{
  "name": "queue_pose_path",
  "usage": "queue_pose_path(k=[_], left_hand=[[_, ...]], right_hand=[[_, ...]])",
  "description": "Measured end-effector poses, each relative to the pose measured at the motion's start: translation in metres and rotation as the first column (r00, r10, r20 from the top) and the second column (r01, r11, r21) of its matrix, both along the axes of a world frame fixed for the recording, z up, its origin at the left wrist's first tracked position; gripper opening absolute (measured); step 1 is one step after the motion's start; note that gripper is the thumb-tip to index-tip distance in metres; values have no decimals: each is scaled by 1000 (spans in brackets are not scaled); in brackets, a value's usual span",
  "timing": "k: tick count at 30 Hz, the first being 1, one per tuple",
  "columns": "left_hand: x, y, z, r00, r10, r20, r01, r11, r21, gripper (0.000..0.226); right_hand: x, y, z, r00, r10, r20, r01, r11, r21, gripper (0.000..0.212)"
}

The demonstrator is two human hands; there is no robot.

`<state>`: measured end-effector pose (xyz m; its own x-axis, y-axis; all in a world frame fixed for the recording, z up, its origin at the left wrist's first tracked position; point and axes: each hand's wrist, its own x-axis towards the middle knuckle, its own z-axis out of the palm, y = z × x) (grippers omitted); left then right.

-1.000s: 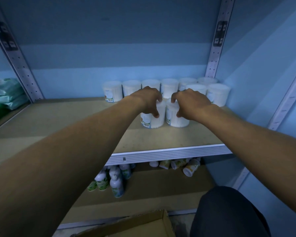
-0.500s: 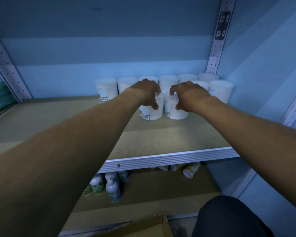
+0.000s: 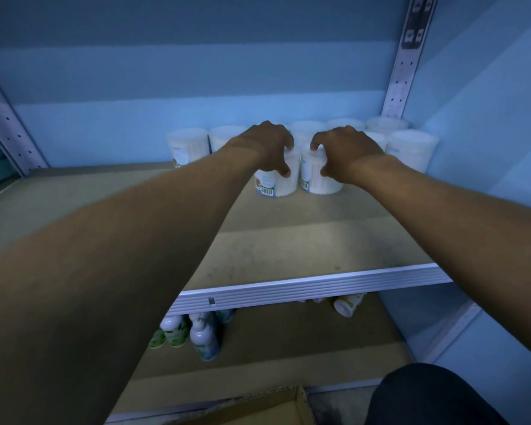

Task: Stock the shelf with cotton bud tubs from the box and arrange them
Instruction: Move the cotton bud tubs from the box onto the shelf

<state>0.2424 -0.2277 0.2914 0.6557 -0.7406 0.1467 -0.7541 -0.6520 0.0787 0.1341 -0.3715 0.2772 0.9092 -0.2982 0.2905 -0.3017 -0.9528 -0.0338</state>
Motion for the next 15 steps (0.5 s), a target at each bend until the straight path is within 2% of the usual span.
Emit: queue_pose_path(k=[15], left_hand=[[21, -18, -4, 998, 11, 64, -10, 1000, -19, 66]], right_hand=[[23, -13, -7, 996, 38, 77, -37, 999, -17, 47]])
